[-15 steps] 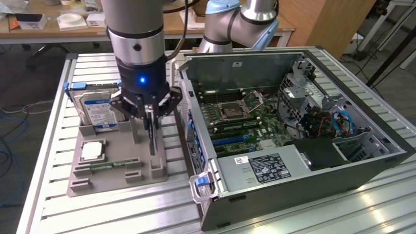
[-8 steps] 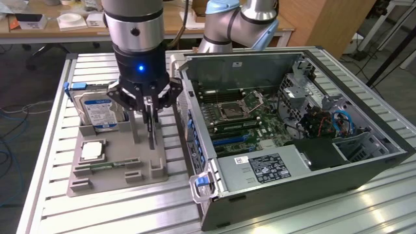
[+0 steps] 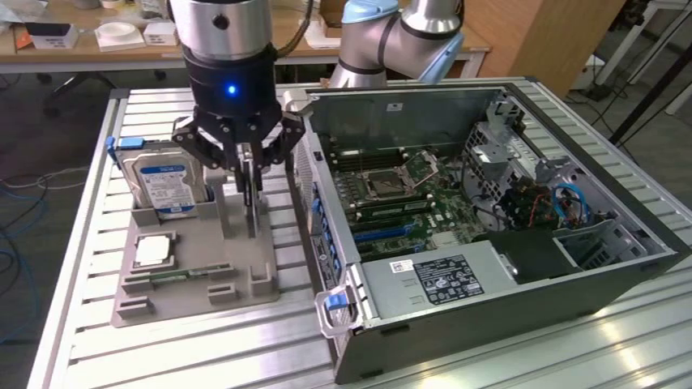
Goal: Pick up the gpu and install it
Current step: 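Pick up the gpu and move the gpu toward the slot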
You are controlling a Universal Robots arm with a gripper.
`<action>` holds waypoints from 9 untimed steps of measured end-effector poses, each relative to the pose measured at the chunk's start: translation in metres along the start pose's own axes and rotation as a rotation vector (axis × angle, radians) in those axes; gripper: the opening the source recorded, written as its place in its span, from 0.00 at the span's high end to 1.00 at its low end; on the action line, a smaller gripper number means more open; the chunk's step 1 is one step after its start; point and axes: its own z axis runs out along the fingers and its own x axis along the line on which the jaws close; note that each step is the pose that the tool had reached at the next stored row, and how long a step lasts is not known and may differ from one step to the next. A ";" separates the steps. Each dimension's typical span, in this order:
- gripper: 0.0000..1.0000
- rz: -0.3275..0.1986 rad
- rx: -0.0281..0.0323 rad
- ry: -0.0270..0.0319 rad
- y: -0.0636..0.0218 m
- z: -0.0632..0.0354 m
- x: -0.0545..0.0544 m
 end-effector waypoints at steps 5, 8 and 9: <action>0.74 0.000 -0.0001 -0.0009 0.0005 -0.0197 -0.001; 0.74 0.000 -0.0001 -0.0017 0.0008 -0.0322 -0.001; 0.74 0.000 -0.0001 -0.0018 0.0009 -0.0358 -0.001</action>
